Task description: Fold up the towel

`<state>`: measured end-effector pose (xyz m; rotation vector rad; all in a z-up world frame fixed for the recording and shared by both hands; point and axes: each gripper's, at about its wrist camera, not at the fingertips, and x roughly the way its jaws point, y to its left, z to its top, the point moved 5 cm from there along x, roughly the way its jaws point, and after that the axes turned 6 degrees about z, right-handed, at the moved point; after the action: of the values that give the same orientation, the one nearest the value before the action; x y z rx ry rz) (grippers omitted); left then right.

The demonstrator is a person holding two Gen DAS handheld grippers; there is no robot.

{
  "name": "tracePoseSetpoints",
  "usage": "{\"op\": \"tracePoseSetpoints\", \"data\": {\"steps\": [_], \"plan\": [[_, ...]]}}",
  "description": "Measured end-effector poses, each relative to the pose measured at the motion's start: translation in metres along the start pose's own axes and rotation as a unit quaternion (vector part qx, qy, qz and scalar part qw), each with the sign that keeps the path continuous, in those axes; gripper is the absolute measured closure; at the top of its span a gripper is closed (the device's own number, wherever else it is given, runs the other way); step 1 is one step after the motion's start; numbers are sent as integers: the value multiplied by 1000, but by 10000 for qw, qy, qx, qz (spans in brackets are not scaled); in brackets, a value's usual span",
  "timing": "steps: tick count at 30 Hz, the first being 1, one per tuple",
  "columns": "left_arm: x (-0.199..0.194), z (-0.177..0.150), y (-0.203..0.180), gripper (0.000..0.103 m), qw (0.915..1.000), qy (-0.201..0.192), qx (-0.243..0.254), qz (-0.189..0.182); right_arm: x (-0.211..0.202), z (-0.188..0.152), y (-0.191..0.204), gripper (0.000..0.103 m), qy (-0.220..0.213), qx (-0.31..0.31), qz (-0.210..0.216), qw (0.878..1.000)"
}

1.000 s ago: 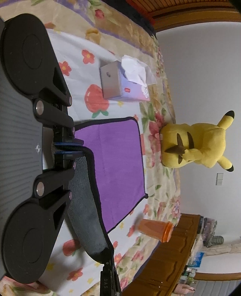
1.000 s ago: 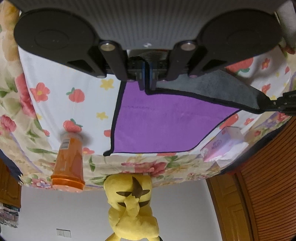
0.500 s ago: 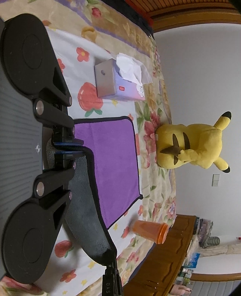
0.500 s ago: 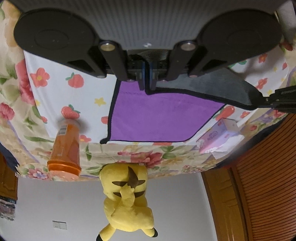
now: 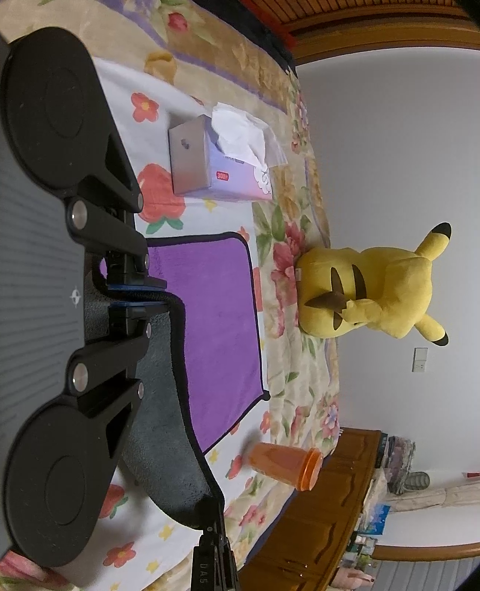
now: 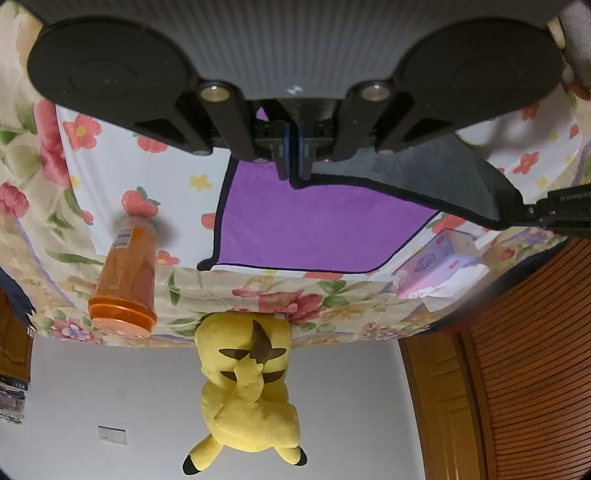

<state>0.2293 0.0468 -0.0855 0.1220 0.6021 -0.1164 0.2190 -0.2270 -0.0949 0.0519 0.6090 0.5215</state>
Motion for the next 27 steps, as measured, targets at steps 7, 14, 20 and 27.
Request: {"op": "tracePoseSetpoints", "data": {"steps": [7,14,20,27], "plan": [[8,-1,0,94,10000,43,58,17,12,-1,-6,98,111,-112,-37,9999],[16,3,-3,95,9999,34,118,-51,19,2,-7,98,144,-174,-8,9997],[23,6,-4,95,9999,10,148,-69,25,5,-10,98,125,-174,-18,9998],[33,14,-1,95,9999,-47,153,-30,36,7,-14,98,178,-228,-45,9996]]}}
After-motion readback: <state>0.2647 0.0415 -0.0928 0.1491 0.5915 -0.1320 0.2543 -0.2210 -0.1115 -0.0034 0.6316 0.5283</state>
